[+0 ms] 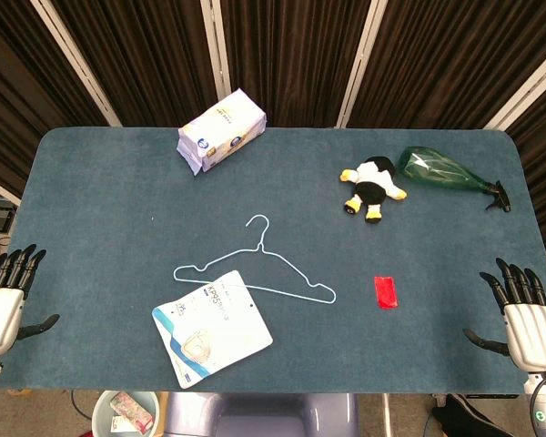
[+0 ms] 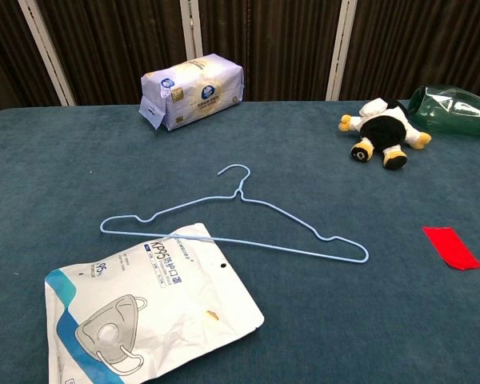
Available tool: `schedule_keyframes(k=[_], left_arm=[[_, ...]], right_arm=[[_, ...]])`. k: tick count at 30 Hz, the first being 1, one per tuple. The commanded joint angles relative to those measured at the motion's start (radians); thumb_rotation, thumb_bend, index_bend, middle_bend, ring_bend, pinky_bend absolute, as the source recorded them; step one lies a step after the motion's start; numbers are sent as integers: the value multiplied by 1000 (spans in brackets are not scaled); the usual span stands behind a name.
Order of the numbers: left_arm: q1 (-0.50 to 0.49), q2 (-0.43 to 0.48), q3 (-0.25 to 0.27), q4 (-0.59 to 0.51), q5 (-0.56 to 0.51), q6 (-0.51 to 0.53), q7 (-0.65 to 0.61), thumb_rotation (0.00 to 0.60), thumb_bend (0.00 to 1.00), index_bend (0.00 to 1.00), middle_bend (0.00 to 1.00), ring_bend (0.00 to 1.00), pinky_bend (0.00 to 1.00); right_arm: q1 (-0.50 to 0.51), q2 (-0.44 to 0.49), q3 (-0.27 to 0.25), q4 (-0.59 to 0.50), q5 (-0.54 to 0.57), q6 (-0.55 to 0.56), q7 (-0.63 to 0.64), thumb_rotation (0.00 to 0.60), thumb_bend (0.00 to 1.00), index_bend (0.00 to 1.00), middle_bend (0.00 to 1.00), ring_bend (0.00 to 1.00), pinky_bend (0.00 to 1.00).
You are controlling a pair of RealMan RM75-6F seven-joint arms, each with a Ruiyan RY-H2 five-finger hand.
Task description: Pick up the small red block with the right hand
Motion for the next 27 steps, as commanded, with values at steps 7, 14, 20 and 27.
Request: schedule_keyframes(k=[7,14,20,27], left_arm=[[1,-4,6,0,18,8,-2,600,94,0,0,0,0],[10,-15,12,14,83,65,-18,600,127,0,0,0,0],[6,-33,14,42,98,66,11,600,126,0,0,0,0],[2,-68,-18,81,63,74,39,600,127,0,0,0,0]], right_arm=[[7,-8,-7,9,-15,-10,-6,600,66,292,0,0,0],[18,-87,-31,53,-98,7,34,600,112,449,0,0,0],[26,-237,-40,181,-120,7,-9,600,210,517,0,0,0],[44,-393,-61,349,-140,-28,-56,600,210,548,10,0,0]])
